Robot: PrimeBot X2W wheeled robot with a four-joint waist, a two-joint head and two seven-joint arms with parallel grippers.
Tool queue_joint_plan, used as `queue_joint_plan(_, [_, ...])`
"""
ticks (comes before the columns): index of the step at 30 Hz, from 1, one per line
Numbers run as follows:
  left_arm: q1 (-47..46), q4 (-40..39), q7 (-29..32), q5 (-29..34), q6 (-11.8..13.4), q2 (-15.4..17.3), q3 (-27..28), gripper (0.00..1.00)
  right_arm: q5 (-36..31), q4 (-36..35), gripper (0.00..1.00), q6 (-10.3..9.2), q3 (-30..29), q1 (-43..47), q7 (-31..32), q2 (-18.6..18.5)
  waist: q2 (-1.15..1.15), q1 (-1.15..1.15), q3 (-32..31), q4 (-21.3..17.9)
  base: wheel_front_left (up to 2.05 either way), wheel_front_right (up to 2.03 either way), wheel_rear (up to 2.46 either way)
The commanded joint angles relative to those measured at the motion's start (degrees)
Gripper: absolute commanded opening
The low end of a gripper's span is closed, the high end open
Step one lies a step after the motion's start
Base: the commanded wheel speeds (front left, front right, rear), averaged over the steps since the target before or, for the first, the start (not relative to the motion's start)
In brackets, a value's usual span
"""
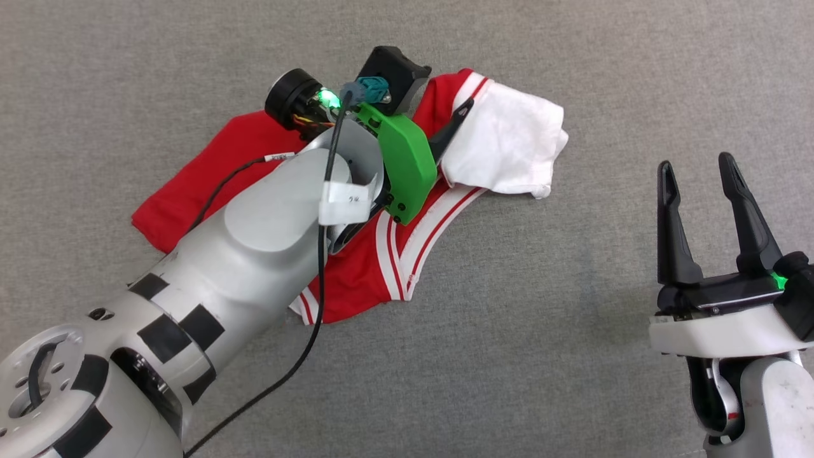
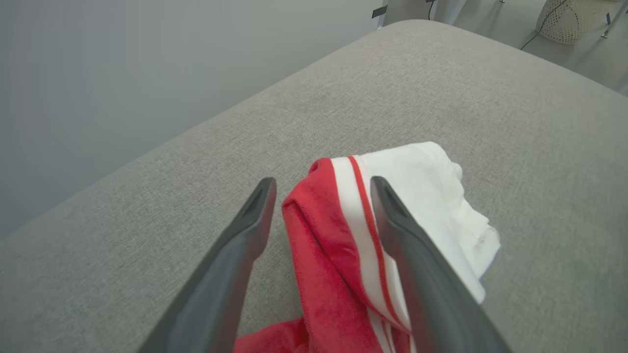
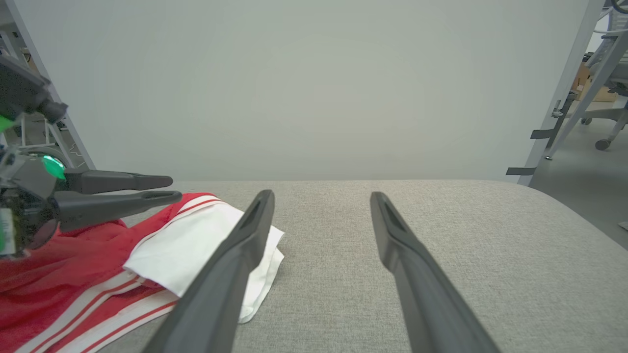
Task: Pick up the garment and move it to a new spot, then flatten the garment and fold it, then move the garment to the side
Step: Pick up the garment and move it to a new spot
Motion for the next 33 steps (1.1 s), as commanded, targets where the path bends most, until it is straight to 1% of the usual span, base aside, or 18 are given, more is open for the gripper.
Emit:
queue_joint_plan(1, [1.39,0.28,-2.85,0.66,1.44,-0.18,0.80,1.00,-0.17,0.18,1.00,-0.04,0.08,1.07,-0.27,-0.38,0.00,0.00,-5.67,3.42,0.00,0.00,0.00])
queue_joint_plan(2, [2.13,0.22,-5.01,1.06,2.61,-0.09,1.32,1.00,-0.22,0.15,1.00,-0.04,0.03,1.55,-0.27,-0.51,0.00,0.00,-6.89,4.10,0.00,0.00,0.00])
queue_joint_plan(5, [4.86,-1.23,-7.92,1.71,6.09,1.02,3.54,1.00,-0.42,0.26,1.00,-0.04,0.19,2.76,-0.27,-0.94,0.00,0.00,-9.26,5.43,0.00,0.00,0.00])
queue_joint_plan(7, [7.07,-3.19,-8.62,3.18,9.53,2.62,5.55,1.00,-0.55,0.52,1.00,-0.04,0.07,3.33,-0.27,-1.09,0.00,0.00,-10.49,6.26,0.00,0.00,0.00])
queue_joint_plan(9, [9.85,-7.59,-8.75,5.44,13.48,4.46,9.88,1.00,-0.68,0.68,1.00,-0.04,-0.06,3.67,-0.27,-1.23,0.00,0.00,-11.38,7.01,0.00,0.00,0.00])
queue_joint_plan(10, [12.05,-10.52,-8.76,7.12,15.91,5.63,12.96,1.00,-0.75,0.74,1.00,-0.04,-0.18,3.79,-0.27,-1.30,0.00,0.00,-11.78,7.40,0.00,0.00,0.00])
queue_joint_plan(12, [16.93,-15.37,-8.78,10.71,19.94,7.77,17.73,1.00,-0.93,0.92,1.00,-0.04,-0.45,3.98,-0.27,-1.44,0.00,0.00,-12.64,8.00,0.00,0.00,0.00])
queue_joint_plan(14, [22.37,-20.23,-8.79,13.83,23.24,9.13,22.99,1.00,-1.12,1.03,1.00,-0.04,-0.85,4.34,-0.27,-1.43,0.00,0.00,-13.43,8.58,0.00,0.00,0.00])
queue_joint_plan(16, [27.82,-24.31,-8.79,16.52,25.38,9.87,27.88,1.00,-1.29,1.25,1.00,-0.04,-1.16,4.71,-0.27,-1.46,0.00,0.00,-14.13,9.07,0.00,0.00,0.00])
queue_joint_plan(18, [32.95,-27.99,-8.79,19.01,26.63,10.08,32.62,1.00,-1.46,1.51,1.00,-0.04,-1.15,5.07,-0.27,-1.47,0.00,0.00,-14.80,9.41,0.00,0.00,0.00])
queue_joint_plan(21, [39.92,-32.78,-8.80,22.43,27.18,9.69,39.25,1.00,-1.48,1.96,1.00,-0.04,-1.10,5.58,-0.27,-1.43,0.00,0.00,-15.55,9.72,0.00,0.00,0.00])
queue_joint_plan(22, [42.48,-34.55,-8.80,23.51,26.98,9.22,41.89,1.00,-1.39,2.14,1.00,-0.04,-1.11,5.72,-0.27,-1.39,0.00,0.00,-15.73,9.79,0.00,0.00,0.00])
queue_joint_plan(24, [46.92,-36.63,-8.80,25.55,25.89,8.48,45.28,1.00,-1.15,2.72,1.00,-0.04,-1.14,6.01,-0.27,-1.29,0.00,0.00,-16.16,9.78,0.00,0.00,0.00])
queue_joint_plan(27, [52.73,-38.73,-8.80,27.91,23.21,6.72,50.47,1.00,-0.64,3.92,1.00,-0.04,-1.12,6.49,-0.27,-1.12,0.00,0.00,-16.88,9.56,0.00,0.00,0.00])
queue_joint_plan(33, [61.58,-38.71,-8.80,32.18,17.82,2.17,56.68,1.00,0.28,6.27,1.00,-0.04,-0.59,8.65,-0.27,-0.76,0.00,0.00,-18.77,9.13,0.00,0.00,0.00])
